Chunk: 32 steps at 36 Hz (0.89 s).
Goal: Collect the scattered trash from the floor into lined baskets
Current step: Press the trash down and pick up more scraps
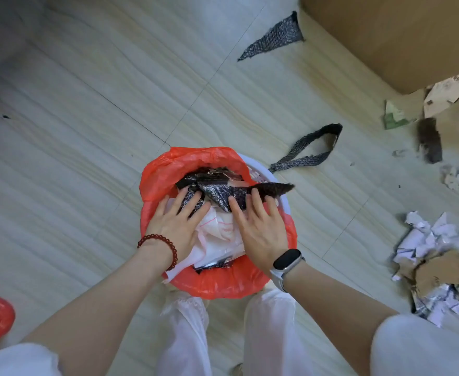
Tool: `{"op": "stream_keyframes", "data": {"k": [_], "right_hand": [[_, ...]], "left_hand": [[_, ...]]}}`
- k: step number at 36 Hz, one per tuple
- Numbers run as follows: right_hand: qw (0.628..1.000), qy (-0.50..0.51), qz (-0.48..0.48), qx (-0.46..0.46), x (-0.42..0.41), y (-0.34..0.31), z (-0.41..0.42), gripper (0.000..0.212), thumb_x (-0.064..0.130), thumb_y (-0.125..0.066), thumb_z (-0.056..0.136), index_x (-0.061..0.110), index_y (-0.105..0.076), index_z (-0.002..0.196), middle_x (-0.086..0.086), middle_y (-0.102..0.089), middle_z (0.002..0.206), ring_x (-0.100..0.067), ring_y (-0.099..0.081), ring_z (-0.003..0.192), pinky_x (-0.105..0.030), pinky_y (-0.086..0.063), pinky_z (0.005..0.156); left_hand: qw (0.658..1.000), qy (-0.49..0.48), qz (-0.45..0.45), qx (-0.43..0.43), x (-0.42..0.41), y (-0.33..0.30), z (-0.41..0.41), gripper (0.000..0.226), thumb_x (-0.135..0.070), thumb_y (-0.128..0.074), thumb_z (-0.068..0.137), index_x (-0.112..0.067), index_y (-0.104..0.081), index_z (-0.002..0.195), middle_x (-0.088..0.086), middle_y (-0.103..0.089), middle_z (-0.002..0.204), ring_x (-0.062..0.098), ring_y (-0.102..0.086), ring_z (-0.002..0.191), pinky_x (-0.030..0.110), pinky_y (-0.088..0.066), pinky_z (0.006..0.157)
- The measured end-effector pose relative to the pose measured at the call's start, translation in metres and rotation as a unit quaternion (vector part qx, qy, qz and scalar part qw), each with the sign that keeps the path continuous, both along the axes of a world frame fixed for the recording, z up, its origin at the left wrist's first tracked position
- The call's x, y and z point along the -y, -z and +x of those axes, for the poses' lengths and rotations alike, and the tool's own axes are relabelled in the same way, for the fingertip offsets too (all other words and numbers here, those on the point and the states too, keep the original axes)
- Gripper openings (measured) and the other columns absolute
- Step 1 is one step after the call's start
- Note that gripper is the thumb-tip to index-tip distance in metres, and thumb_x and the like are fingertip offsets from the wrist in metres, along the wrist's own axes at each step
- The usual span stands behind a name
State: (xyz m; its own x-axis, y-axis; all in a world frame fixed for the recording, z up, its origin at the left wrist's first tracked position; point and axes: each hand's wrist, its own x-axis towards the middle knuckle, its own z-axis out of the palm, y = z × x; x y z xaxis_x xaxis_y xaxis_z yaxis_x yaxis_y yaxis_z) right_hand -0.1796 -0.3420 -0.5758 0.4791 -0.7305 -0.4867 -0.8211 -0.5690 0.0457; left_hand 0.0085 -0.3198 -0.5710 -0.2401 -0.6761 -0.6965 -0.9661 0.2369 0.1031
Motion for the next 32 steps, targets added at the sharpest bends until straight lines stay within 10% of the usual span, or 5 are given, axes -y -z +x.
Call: {"op": "stream_keyframes", "data": {"k": [7,14,17,22,32], "right_hand": [[0.985,0.14,0.103,0.014,-0.017,0.023,0.013,0.065,0.035,-0.03,0.082,0.021,-0.025,0.145,-0.028,-0.06,0.101,-0.044,-0.054,0.102,-0.057,-0.031,0.104],[0.884,0.342,0.285,0.144,-0.028,0.031,0.035,0.059,0.049,-0.02,0.096,0.04,0.013,0.143,-0.017,0.008,0.154,-0.033,0.009,0.143,-0.054,-0.008,0.112],[0.872,0.36,0.299,0.146,-0.022,0.042,0.036,0.06,0.05,-0.022,0.095,0.04,0.012,0.144,-0.02,0.01,0.154,-0.035,0.008,0.143,-0.054,-0.009,0.112],[0.893,0.356,0.268,0.063,-0.015,0.051,0.049,0.059,0.045,-0.022,0.096,0.036,0.011,0.145,-0.026,0.0,0.153,-0.038,-0.006,0.142,-0.053,-0.016,0.11],[0.872,0.369,0.291,0.139,-0.025,-0.019,0.039,0.055,0.025,-0.027,0.098,0.026,-0.003,0.148,-0.009,0.005,0.157,-0.03,0.01,0.144,-0.048,0.0,0.116]], "left_hand": [[0.99,0.032,-0.13,-0.048,-0.002,0.001,-0.006,0.065,-0.019,-0.075,0.061,-0.013,-0.057,0.123,0.011,-0.059,0.126,0.032,-0.053,0.118,0.045,-0.039,0.096],[0.99,0.007,-0.135,-0.041,-0.003,0.009,0.005,0.086,-0.042,-0.076,0.063,-0.023,-0.034,0.136,0.021,-0.037,0.143,0.039,-0.03,0.131,0.052,-0.034,0.104],[0.999,-0.003,-0.039,-0.034,-0.006,0.022,0.011,0.096,-0.053,-0.073,0.063,-0.026,-0.024,0.141,0.021,-0.027,0.148,0.04,-0.021,0.134,0.056,-0.039,0.097],[0.995,-0.035,0.084,0.027,-0.008,0.033,0.007,0.074,-0.052,-0.038,0.091,-0.034,0.01,0.145,0.011,0.021,0.153,0.034,0.013,0.141,0.048,-0.001,0.115],[0.99,-0.121,0.02,-0.077,-0.002,-0.03,0.002,0.055,-0.024,-0.044,0.095,-0.024,-0.022,0.146,0.009,-0.013,0.155,0.026,-0.006,0.144,0.043,-0.011,0.115]]}}
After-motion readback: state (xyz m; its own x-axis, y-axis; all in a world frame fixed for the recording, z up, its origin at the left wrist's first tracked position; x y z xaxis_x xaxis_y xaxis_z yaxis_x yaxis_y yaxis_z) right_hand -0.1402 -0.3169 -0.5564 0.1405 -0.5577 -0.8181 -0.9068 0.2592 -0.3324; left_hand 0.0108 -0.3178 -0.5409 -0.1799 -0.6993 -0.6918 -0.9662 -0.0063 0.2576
